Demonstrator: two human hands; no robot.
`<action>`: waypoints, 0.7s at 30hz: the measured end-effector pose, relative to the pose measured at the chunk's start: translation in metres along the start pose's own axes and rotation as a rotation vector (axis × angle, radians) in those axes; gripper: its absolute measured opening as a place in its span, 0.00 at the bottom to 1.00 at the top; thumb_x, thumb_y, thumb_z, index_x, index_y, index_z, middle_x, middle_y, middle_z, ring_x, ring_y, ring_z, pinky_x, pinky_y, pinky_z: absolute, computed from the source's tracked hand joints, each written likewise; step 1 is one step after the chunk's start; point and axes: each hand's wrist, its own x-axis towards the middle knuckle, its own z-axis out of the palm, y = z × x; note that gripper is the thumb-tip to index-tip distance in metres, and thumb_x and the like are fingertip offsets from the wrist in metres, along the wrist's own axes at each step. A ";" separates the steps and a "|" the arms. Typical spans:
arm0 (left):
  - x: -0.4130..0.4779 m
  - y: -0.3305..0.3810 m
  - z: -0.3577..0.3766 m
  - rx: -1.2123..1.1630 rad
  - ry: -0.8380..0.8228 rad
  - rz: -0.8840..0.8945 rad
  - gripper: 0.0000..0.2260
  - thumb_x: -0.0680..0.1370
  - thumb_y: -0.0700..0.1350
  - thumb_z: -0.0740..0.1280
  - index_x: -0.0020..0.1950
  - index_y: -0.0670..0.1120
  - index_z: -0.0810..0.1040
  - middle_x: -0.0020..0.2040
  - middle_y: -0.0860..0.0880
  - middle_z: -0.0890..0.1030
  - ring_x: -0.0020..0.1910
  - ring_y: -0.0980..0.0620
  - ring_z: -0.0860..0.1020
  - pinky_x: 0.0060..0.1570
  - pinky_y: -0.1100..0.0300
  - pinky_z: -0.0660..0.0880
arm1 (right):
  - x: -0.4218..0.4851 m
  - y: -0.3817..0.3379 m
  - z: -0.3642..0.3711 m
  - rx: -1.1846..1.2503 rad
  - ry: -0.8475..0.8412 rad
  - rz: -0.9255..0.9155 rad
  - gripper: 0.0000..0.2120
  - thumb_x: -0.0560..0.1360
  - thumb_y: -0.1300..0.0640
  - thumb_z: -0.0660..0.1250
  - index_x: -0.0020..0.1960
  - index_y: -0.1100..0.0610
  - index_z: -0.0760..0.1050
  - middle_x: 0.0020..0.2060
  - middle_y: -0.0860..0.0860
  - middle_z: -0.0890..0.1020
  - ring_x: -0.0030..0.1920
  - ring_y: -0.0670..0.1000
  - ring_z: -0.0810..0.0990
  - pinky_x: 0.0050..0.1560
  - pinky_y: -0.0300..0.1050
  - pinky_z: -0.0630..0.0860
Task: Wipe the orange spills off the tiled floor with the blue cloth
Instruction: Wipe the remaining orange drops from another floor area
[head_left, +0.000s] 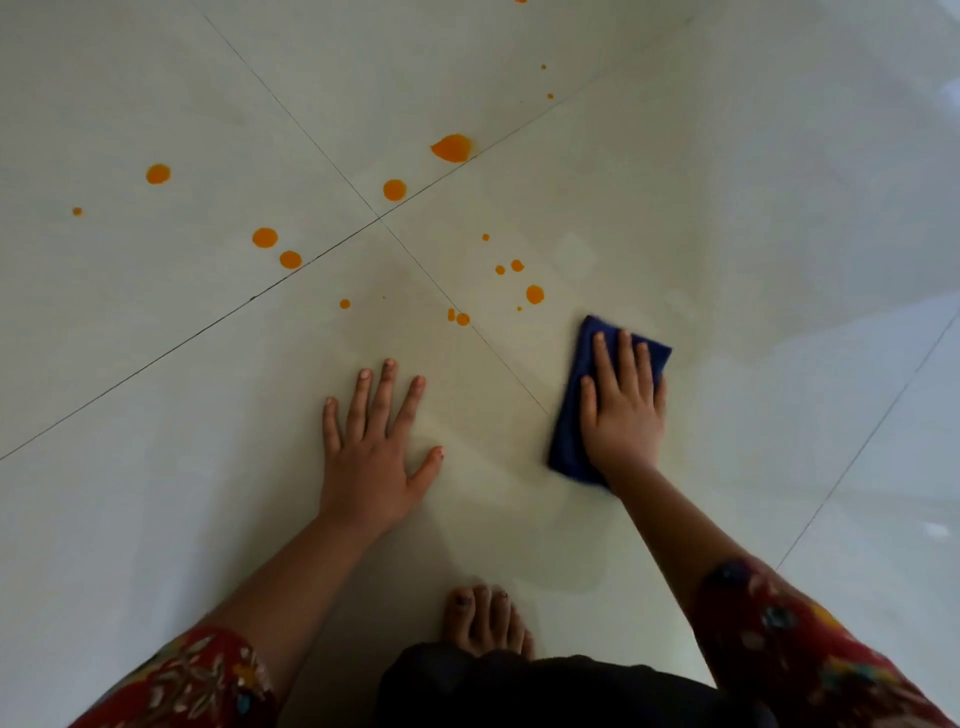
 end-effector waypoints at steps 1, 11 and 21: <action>-0.001 0.000 0.000 0.010 0.008 -0.002 0.35 0.73 0.65 0.54 0.79 0.54 0.55 0.80 0.48 0.50 0.78 0.45 0.51 0.72 0.38 0.49 | 0.018 -0.007 0.001 0.019 -0.007 0.076 0.27 0.81 0.44 0.45 0.79 0.46 0.50 0.79 0.51 0.53 0.78 0.53 0.49 0.76 0.57 0.50; 0.005 -0.003 -0.010 -0.015 0.080 -0.010 0.31 0.74 0.64 0.57 0.76 0.55 0.63 0.78 0.48 0.60 0.75 0.44 0.61 0.70 0.43 0.55 | 0.004 -0.014 -0.001 -0.035 -0.028 -0.211 0.27 0.80 0.43 0.47 0.78 0.44 0.53 0.78 0.49 0.55 0.78 0.52 0.52 0.76 0.53 0.50; 0.014 -0.014 -0.008 0.016 0.181 0.074 0.27 0.75 0.63 0.59 0.72 0.55 0.70 0.73 0.46 0.69 0.66 0.44 0.69 0.63 0.45 0.64 | 0.071 -0.080 -0.001 -0.035 -0.046 -0.282 0.25 0.82 0.44 0.45 0.79 0.44 0.48 0.79 0.49 0.51 0.79 0.52 0.47 0.77 0.55 0.45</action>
